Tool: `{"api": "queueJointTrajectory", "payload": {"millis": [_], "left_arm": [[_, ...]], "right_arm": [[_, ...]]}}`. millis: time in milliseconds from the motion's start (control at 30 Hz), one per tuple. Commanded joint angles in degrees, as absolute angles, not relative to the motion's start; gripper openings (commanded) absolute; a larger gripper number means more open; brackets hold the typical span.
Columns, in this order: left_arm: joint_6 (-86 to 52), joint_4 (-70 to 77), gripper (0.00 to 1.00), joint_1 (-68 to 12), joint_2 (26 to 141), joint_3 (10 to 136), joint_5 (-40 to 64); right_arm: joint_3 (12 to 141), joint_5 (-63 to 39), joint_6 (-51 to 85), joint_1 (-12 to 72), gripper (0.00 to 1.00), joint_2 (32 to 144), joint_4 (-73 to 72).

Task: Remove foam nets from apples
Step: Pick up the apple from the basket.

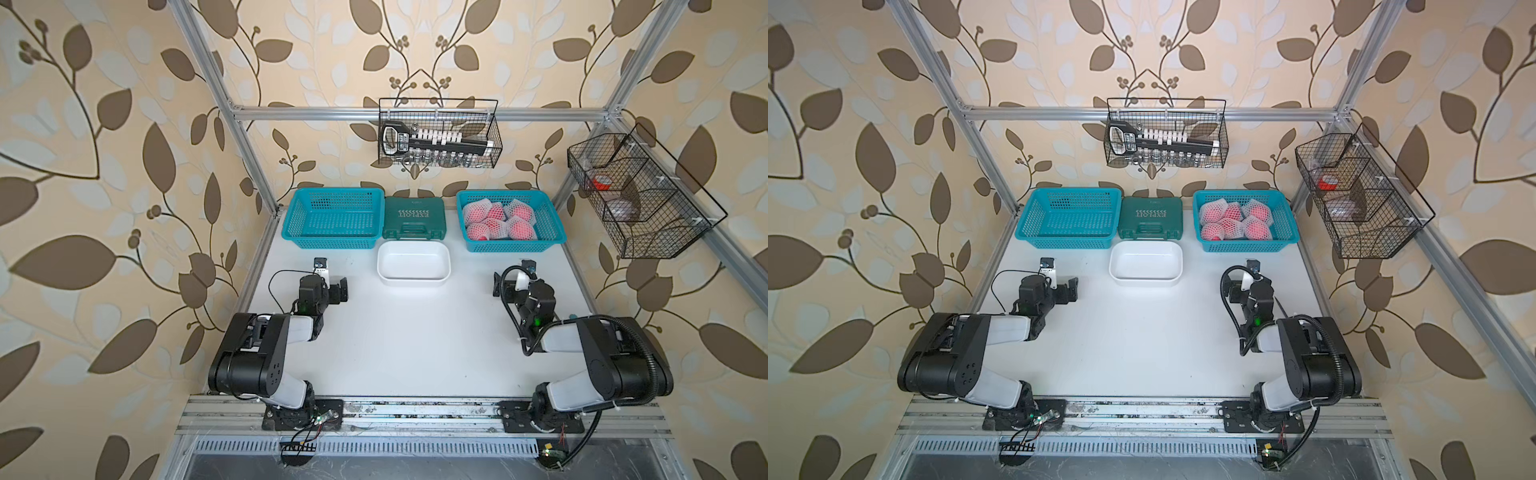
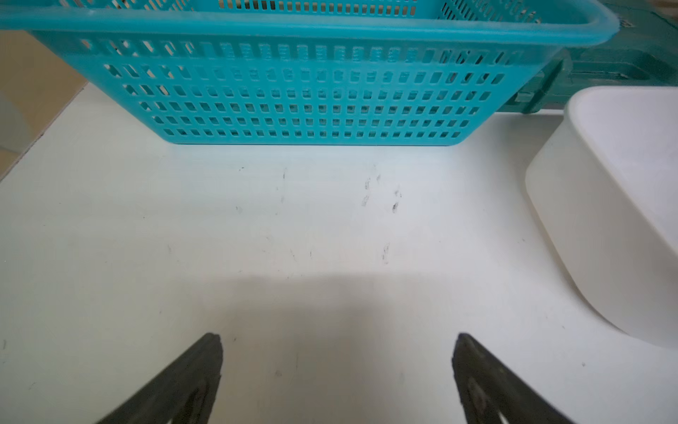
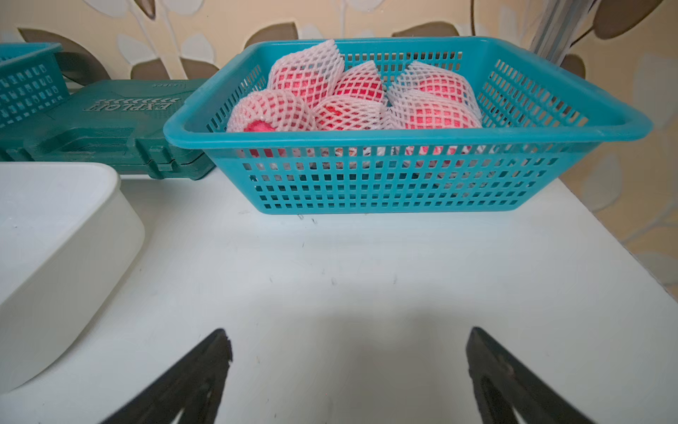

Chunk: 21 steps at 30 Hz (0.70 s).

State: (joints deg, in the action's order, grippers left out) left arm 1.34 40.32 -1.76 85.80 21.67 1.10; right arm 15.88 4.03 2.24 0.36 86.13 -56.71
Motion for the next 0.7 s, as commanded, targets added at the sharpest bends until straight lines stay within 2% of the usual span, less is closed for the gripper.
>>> {"api": "queueJointTrajectory", "payload": {"millis": [0, 667], "left_arm": [[1.30, 40.69, 0.99, -0.97, 85.94, 23.14, 1.58], [1.14, 40.01, 0.99, -0.69, 86.13, 23.55, 2.22]], "right_arm": [[17.09, 3.78, 2.10, 0.28, 1.00, 86.40, -56.98], [16.97, 3.61, 2.15, 0.15, 1.00, 86.31, -57.13]]}}
